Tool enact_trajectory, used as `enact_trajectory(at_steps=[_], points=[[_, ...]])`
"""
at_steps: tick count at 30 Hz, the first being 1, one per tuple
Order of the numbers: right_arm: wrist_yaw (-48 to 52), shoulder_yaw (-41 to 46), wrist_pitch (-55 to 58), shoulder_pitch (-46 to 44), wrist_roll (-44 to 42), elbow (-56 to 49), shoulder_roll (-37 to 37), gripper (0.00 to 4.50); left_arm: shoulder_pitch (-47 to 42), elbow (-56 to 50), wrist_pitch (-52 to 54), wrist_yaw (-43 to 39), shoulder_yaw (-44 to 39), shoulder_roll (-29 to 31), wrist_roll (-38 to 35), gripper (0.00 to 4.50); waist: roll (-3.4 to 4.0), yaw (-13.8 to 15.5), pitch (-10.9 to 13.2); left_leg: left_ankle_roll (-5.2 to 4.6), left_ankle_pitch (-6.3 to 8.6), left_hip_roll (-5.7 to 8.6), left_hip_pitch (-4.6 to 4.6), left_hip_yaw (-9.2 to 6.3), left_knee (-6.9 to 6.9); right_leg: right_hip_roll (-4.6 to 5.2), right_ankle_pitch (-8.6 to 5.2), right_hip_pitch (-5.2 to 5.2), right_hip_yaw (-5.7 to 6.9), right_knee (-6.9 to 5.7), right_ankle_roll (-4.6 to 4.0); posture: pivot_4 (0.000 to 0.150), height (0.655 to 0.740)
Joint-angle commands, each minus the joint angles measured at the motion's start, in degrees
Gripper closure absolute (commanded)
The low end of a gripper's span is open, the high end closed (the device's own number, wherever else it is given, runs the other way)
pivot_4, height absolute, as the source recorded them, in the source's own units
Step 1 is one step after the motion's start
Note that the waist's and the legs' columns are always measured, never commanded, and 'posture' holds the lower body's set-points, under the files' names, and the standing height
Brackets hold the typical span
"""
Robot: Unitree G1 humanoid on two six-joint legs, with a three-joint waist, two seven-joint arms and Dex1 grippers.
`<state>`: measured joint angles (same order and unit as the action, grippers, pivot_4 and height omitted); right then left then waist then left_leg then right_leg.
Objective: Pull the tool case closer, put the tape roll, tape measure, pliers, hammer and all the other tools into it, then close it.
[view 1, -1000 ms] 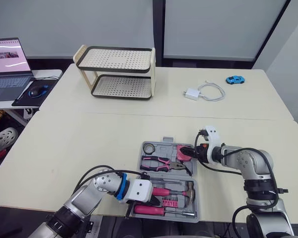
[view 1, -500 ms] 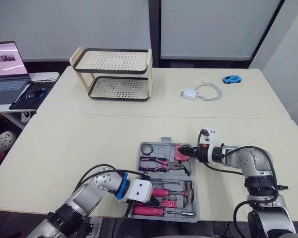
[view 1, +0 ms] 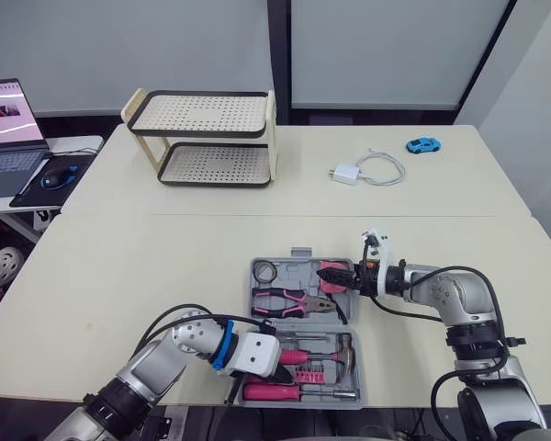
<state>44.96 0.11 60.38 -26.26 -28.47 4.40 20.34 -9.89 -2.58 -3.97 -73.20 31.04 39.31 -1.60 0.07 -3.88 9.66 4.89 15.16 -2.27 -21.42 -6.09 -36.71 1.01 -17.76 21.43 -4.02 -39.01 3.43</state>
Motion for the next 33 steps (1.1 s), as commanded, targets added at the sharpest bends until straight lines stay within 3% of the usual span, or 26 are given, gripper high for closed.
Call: enact_trajectory(at_steps=[1, 14, 23, 29, 33], points=[[3.64, -0.41, -0.93, -0.75, -3.31, -6.71, 2.32, 0.03, 1.26, 1.43, 2.66, 0.31, 0.95, 0.85, 2.66, 4.50, 0.01, 0.02, 0.00, 0.00, 0.00, 0.00, 0.00, 0.00, 0.00, 0.00, 0.00, 0.00, 0.00, 0.00, 0.00, 0.150, 0.7350], [7.52, -4.38, -2.07, 2.93, -5.87, -19.38, 8.96, 0.03, 4.90, -4.66, 8.28, 0.52, -8.97, 3.47, -7.98, 4.50, -0.13, 0.08, 0.24, 0.00, 0.00, -0.03, -0.10, -0.04, 0.01, -0.01, -0.01, 0.11, 0.03, 0.01, 0.00, 0.150, 0.7350], [10.26, -5.39, -2.21, 5.89, -8.68, -31.95, 16.40, 0.03, 13.09, -12.74, 20.23, -2.65, -22.71, 14.23, -20.70, 4.50, -0.28, 0.56, 0.57, 0.00, 0.00, -0.06, -0.59, -0.03, 0.09, 0.00, -0.02, 0.63, 0.06, 0.00, -0.03, 0.150, 0.7350], [11.79, -7.18, -3.99, 8.98, -8.68, -39.79, 22.32, 0.03, 16.87, -7.92, 18.22, -4.41, -27.64, 18.36, -19.88, 4.50, -0.37, 0.64, 0.69, 0.00, 0.00, -0.06, -0.58, 0.02, 0.09, 0.00, -0.02, 0.65, 0.05, 0.01, -0.04, 0.150, 0.7350], [13.31, -6.21, -6.12, 15.05, -8.74, -49.62, 30.04, 0.03, 17.83, -2.46, 14.76, -3.32, -29.46, 18.54, -17.63, 4.50, -0.54, 1.02, 0.85, 0.00, 0.00, -0.06, -0.60, 0.03, 0.09, 0.02, -0.03, 0.68, 0.05, 0.02, -0.05, 0.150, 0.7350]])
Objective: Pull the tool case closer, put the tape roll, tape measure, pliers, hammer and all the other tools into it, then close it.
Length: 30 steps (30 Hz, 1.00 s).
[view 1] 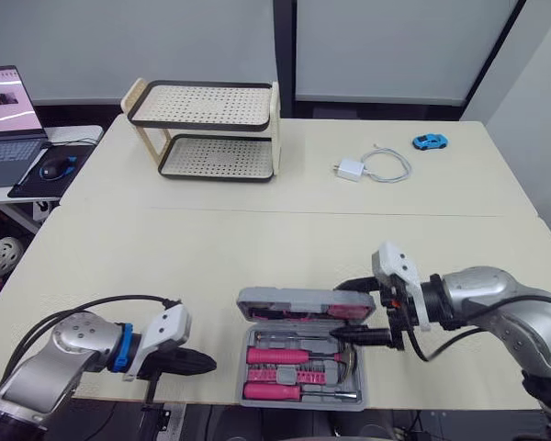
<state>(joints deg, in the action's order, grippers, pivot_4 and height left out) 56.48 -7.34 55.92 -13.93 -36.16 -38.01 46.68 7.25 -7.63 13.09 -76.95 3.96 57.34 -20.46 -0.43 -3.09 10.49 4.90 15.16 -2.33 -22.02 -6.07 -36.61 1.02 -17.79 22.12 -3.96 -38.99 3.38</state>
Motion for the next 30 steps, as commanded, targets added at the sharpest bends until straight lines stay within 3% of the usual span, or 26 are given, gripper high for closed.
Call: enact_trajectory(at_steps=[1, 8, 11, 15, 18, 22, 30], points=[[1.87, 2.00, -1.94, 4.01, -1.54, -9.08, 5.30, 0.03, 0.75, 3.26, -2.51, 0.82, -2.60, 0.29, 1.44, 4.50, -0.13, 0.32, 0.07, 0.00, 0.00, 0.00, -0.01, 0.00, 0.01, 0.00, -0.01, 0.00, 0.01, 0.02, -0.01, 0.150, 0.7350], [4.56, 13.02, -1.26, 13.09, -6.52, -15.93, 16.50, 0.03, 1.40, 6.84, -5.33, 2.44, -3.68, -0.83, 3.06, 4.50, -0.41, 0.92, 0.20, 0.01, 0.00, -0.04, 0.00, 0.03, -0.03, 0.01, -0.02, -0.02, 0.03, 0.03, -0.03, 0.150, 0.7350], [4.46, 15.24, -4.67, 16.64, -2.66, -13.45, 19.17, 0.03, 0.96, 7.16, -6.12, 3.49, -3.89, -1.46, 3.44, 4.50, -0.46, 1.04, 0.19, 0.01, 0.00, -0.05, 0.03, 0.08, -0.05, 0.01, -0.02, -0.03, 0.00, 0.03, -0.03, 0.150, 0.7350], [3.81, 11.65, -15.66, 21.31, 8.93, -8.15, 21.13, 0.03, -0.14, 6.15, -6.65, 5.66, -3.19, -3.14, 4.46, 4.50, -0.53, 1.23, 0.20, 0.01, 0.00, -0.08, 0.04, 0.15, -0.06, 0.00, -0.02, -0.03, -0.02, 0.03, -0.02, 0.150, 0.7350], [3.08, 8.47, -22.70, 22.88, 15.59, -4.66, 21.03, 0.64, -0.42, 4.66, -6.54, 7.48, -2.62, -4.49, 5.26, 4.50, -0.54, 1.21, 0.21, 0.01, 0.00, -0.08, 0.03, 0.15, -0.05, 0.00, -0.02, -0.03, -0.02, 0.04, -0.02, 0.150, 0.7350], [2.74, 4.14, -27.86, 22.45, 20.87, -1.06, 19.99, 1.98, -0.06, 1.06, -4.49, 9.95, -1.96, -6.17, 5.76, 4.50, -0.56, 1.20, 0.21, 0.01, -0.01, -0.08, 0.03, 0.18, -0.07, 0.01, -0.01, -0.03, -0.06, 0.03, -0.02, 0.150, 0.7350], [5.20, 7.60, -32.54, 24.99, 20.53, -0.54, 19.97, 3.36, 3.90, 0.32, -7.75, 8.36, -6.72, -3.58, 4.55, 4.50, -0.56, 1.20, 0.23, 0.01, -0.01, -0.08, 0.05, 0.17, -0.09, 0.00, -0.01, -0.05, -0.06, 0.01, -0.02, 0.150, 0.7350]])
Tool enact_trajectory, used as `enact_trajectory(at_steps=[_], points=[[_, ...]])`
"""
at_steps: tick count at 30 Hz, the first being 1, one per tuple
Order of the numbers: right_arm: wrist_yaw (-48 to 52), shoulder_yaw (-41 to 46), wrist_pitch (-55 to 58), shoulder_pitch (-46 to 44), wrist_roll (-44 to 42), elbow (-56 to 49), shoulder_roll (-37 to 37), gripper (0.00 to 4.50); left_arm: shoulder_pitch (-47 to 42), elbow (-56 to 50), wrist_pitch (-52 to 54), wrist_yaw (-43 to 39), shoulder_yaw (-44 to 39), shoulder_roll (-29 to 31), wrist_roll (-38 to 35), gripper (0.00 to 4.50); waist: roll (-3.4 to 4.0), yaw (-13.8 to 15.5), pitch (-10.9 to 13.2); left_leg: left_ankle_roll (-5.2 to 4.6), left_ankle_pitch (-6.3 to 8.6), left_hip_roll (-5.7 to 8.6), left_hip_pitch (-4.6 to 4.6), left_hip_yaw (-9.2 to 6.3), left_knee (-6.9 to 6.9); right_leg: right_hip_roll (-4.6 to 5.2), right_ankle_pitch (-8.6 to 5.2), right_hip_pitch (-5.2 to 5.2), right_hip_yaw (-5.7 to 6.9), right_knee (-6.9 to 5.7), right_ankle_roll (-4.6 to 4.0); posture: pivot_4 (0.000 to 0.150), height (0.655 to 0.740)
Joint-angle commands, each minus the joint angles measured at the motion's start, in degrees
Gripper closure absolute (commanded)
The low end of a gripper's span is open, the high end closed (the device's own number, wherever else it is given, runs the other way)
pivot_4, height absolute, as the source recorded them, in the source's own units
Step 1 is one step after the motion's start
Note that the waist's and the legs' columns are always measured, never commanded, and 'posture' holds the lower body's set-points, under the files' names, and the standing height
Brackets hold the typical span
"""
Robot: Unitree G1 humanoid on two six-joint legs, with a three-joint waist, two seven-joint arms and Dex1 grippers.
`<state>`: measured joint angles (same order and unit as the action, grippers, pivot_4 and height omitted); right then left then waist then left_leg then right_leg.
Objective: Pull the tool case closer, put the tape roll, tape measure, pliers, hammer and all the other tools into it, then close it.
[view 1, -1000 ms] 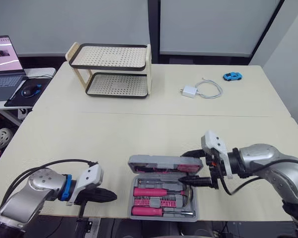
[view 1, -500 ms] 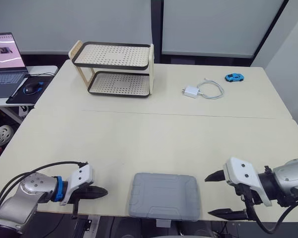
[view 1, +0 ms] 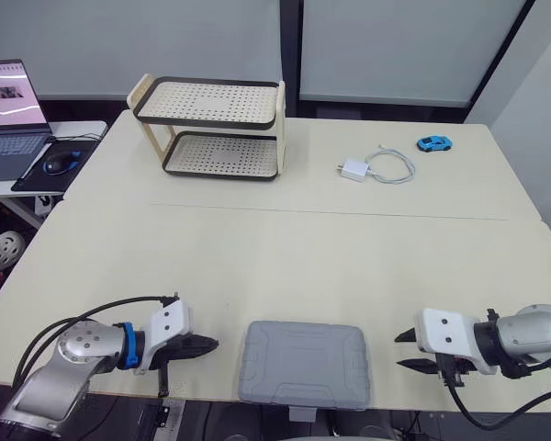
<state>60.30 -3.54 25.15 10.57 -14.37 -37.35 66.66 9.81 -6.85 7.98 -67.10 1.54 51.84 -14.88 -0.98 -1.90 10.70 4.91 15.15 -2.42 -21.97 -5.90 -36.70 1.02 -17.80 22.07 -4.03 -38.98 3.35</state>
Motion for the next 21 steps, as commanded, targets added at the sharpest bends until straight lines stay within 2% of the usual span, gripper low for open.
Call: enact_trajectory(at_steps=[1, 2, 4, 10, 14, 21], points=[[1.74, 5.22, -1.96, 0.67, -2.19, -1.44, -0.15, 3.57, 1.98, -0.16, -3.45, -2.47, -5.66, 2.76, -1.76, 4.50, -0.01, 0.03, 0.01, 0.00, 0.00, 0.00, 0.00, 0.00, 0.00, 0.00, 0.00, 0.00, 0.01, 0.00, 0.00, 0.150, 0.7350], [2.31, 7.03, -2.07, 0.88, -3.09, -1.80, -0.11, 3.77, 2.55, 0.07, -3.91, -3.20, -7.42, 3.64, -2.43, 4.50, -0.01, 0.04, 0.01, 0.00, 0.00, 0.00, 0.00, -0.01, -0.01, 0.00, 0.00, 0.00, 0.01, 0.00, 0.00, 0.150, 0.7350], [4.18, 10.83, -2.99, 1.81, -4.59, -1.99, 0.11, 3.77, 3.26, 0.21, -4.27, -4.43, -10.49, 5.02, -3.68, 4.50, -0.01, 0.08, 0.01, 0.00, 0.00, 0.00, 0.01, -0.03, -0.03, 0.00, 0.00, -0.02, 0.02, -0.02, 0.00, 0.150, 0.7350], [14.54, 23.09, -8.78, 4.68, -7.60, 0.84, 1.44, 3.77, 2.80, 2.58, -5.80, -2.57, -16.18, 8.52, -0.57, 4.50, -0.01, 0.10, 0.01, 0.00, 0.00, 0.00, 0.05, 0.01, -0.03, 0.01, 0.00, -0.09, 0.02, 0.02, 0.00, 0.150, 0.7350], [22.35, 28.69, -10.14, 4.24, -10.46, 4.46, 3.13, 3.77, 1.92, 2.45, -4.04, -4.17, -19.27, 10.05, -2.44, 4.50, -0.02, 0.08, 0.02, 0.00, 0.00, 0.00, 0.07, 0.01, -0.04, 0.00, 0.00, -0.10, 0.02, 0.01, 0.00, 0.150, 0.7350], [25.29, 27.23, -11.41, 0.69, -10.04, 8.55, 4.59, 3.77, 1.54, 2.62, -2.81, -4.71, -19.56, 9.40, -3.10, 4.50, -0.01, 0.01, 0.03, 0.00, 0.00, -0.02, 0.10, 0.06, -0.03, 0.00, 0.00, -0.11, 0.01, -0.01, -0.01, 0.150, 0.7350]])
